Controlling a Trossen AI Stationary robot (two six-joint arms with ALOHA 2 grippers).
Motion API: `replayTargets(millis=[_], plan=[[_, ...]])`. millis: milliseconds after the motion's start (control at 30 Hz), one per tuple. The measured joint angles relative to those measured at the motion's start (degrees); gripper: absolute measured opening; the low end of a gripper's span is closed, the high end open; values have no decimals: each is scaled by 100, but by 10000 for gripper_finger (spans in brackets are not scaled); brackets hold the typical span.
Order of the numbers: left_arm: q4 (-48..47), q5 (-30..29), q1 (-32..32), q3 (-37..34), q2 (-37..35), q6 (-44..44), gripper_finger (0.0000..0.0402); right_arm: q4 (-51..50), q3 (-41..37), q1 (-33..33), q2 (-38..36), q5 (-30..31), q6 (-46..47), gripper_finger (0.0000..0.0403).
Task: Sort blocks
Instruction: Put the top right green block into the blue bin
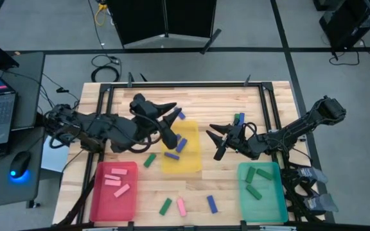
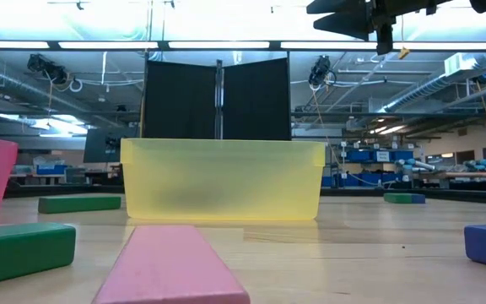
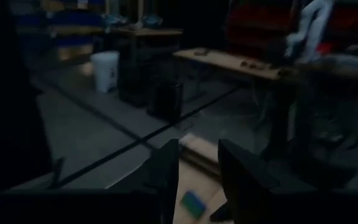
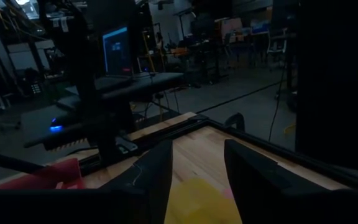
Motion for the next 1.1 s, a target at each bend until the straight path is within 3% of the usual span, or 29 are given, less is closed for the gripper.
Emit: replayTargets(millis=[333,467,633,767,900,1000,1100], plan=[[-2203,-87,193,-371,0,-1558,119,-112,0,39,-4,37,321,155],[-2596,-250,193,-1062,-243,-2272,119,-895,0,-11,-4,330,1027,152],[-2641,-257,195,-2520,-888,-3375,119,-2595,0,-264,-4,305,2867,152],[-2144,42,195,-3815,-1493,-3947,119,-3793,-2,-627,-2,-445,3983,152],[-823,561,244,-4992,-1917,-3813,119,-4156,-2,-1016,-2,-1377,4157,152],[392,1139,395,-5720,-2059,-3421,119,-4435,0,-1188,-2,-1567,4085,151],[1289,1747,638,-6225,-2054,-3188,119,-5353,68,-1468,-7,-1608,4564,151]])
